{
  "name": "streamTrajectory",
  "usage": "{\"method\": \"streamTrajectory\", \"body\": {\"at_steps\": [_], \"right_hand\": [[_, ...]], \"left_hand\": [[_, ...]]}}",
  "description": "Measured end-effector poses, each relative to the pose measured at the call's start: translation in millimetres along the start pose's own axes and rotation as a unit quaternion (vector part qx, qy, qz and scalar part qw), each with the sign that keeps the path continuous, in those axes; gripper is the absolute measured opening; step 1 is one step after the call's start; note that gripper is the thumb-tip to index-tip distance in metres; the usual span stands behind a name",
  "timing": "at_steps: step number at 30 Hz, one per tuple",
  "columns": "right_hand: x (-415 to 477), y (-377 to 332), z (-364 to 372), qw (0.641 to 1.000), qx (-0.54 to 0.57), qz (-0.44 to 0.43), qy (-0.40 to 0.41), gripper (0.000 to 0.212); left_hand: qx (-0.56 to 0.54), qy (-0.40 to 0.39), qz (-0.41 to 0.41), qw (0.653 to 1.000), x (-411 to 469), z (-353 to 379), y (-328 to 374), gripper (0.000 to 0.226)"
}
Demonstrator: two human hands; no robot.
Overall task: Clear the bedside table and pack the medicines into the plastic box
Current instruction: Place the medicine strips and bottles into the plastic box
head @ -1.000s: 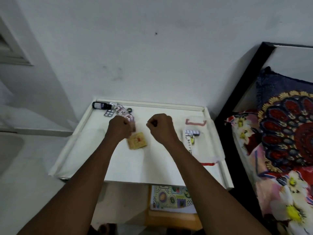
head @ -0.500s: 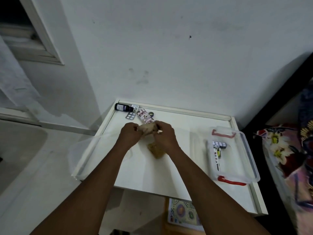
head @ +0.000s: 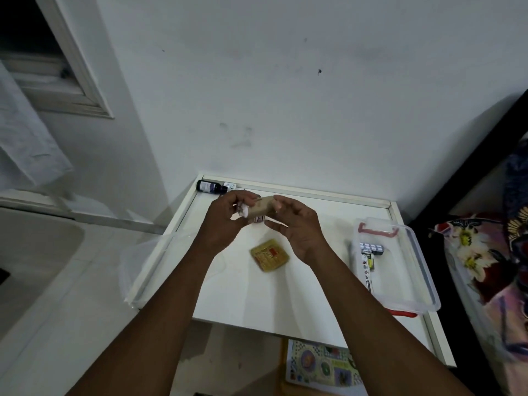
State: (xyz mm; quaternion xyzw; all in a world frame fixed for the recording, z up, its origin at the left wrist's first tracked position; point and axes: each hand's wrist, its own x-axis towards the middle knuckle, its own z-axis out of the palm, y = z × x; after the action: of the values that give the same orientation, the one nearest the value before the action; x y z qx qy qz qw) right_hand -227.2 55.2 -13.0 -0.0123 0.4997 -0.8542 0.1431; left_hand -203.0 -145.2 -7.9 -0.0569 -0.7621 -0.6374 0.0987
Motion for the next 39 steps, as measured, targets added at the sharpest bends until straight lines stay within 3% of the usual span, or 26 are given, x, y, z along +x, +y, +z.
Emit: {"method": "streamTrajectory", "body": {"at_steps": [3,6,10,12,15,18,20,23,26,28,32,34,36,37,39], "right_hand": [[-1,5,9,0.997,0.063,0.037,0.026,0.027],[-4,13,13,0.987,0.105,0.116,-0.019,0.025],[-2,20,19,0.982,0.141,0.125,-0.021,0.029],[-1,19,16,0.987,0.109,0.117,-0.018,0.029],[4,18,6,0.992,-0.09,0.075,0.05,0.025],[19,23,2,0.924,-0.348,-0.025,0.154,0.019],[33,28,11,0.854,-0.493,-0.065,0.151,0.023],[56,36,32,0.803,-0.583,-0.05,0.114,0.051],[72,45,44,0.749,-0.654,-0.032,0.104,0.045],[75,45,44,0.764,-0.634,-0.019,0.117,0.043],[49,15,32,0.866,-0.469,-0.004,0.172,0.038],[16,-13,15,0.933,-0.315,-0.005,0.174,0.032],[-28,-41,-7,0.984,-0.078,0.02,0.161,0.016],[-48,-51,-19,0.988,0.025,0.039,0.144,0.012],[-88,-62,-43,0.985,0.109,0.049,0.127,0.011]], "left_hand": [[-0.002,-0.009,0.031,0.999,3,-1,4,0.05],[-0.014,-0.01,0.028,0.999,6,3,6,0.054],[0.002,0.003,0.023,1.0,9,8,7,0.051],[0.006,0.0,0.011,1.0,10,5,7,0.051],[0.004,0.046,-0.051,0.998,11,-6,-4,0.043],[0.01,0.145,-0.14,0.979,10,-22,-18,0.025],[0.045,0.163,-0.177,0.97,8,-26,-23,0.023],[0.063,0.16,-0.193,0.966,7,-22,-25,0.025],[0.059,0.153,-0.193,0.967,9,-17,-19,0.027],[0.06,0.148,-0.195,0.968,10,-15,-17,0.027],[0.019,0.123,-0.189,0.974,10,-10,-7,0.03],[-0.019,0.091,-0.173,0.981,11,4,3,0.029],[-0.102,0.037,-0.16,0.981,11,31,19,0.028],[-0.164,0.004,-0.16,0.973,10,48,28,0.026],[-0.267,-0.06,-0.166,0.947,7,84,47,0.025]]}}
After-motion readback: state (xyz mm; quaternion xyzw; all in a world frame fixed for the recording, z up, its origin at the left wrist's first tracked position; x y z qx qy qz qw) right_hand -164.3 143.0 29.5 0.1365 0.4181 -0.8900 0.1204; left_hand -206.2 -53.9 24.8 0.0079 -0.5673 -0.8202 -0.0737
